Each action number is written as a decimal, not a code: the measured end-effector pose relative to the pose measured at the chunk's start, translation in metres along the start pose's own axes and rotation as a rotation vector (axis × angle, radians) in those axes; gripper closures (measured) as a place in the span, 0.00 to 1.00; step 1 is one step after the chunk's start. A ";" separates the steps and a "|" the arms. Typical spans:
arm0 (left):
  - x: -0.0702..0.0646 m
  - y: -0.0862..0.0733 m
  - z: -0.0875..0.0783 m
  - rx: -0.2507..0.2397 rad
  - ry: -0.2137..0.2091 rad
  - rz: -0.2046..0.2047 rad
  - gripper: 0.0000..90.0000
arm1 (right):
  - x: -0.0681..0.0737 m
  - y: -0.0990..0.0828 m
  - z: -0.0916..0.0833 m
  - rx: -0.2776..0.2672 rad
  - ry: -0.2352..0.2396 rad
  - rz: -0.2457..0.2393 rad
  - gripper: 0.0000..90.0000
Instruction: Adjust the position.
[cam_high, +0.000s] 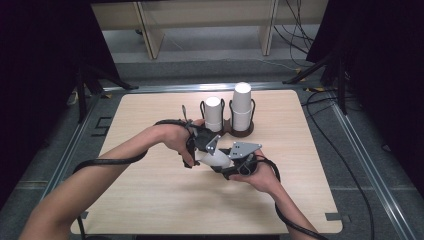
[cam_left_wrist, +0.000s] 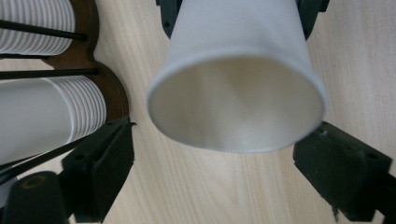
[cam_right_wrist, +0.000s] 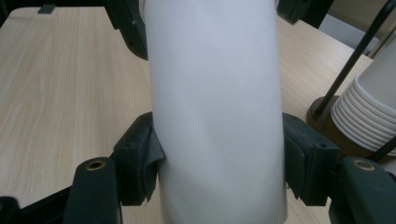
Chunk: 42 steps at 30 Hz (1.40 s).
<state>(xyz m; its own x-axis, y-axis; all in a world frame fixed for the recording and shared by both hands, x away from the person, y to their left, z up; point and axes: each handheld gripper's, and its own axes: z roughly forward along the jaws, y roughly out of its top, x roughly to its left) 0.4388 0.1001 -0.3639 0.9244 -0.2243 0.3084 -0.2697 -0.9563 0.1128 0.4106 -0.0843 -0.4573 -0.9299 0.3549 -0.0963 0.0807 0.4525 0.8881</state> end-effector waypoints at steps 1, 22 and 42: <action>0.000 -0.004 -0.001 -0.012 0.001 -0.015 0.12 | -0.001 -0.001 -0.001 0.002 0.003 0.002 0.40; -0.037 -0.077 0.015 -0.356 0.172 -0.388 0.10 | -0.003 -0.015 -0.014 -0.129 -0.113 0.075 0.40; -0.096 -0.104 0.061 -0.764 0.272 -0.837 0.10 | -0.008 -0.025 -0.020 -0.235 -0.201 0.151 0.40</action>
<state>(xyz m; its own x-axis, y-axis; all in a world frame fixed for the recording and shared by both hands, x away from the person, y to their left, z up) 0.3950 0.2099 -0.4629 0.8268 0.5602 0.0503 0.2198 -0.4041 0.8879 0.4093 -0.1150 -0.4700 -0.8226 0.5682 -0.0222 0.1050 0.1902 0.9761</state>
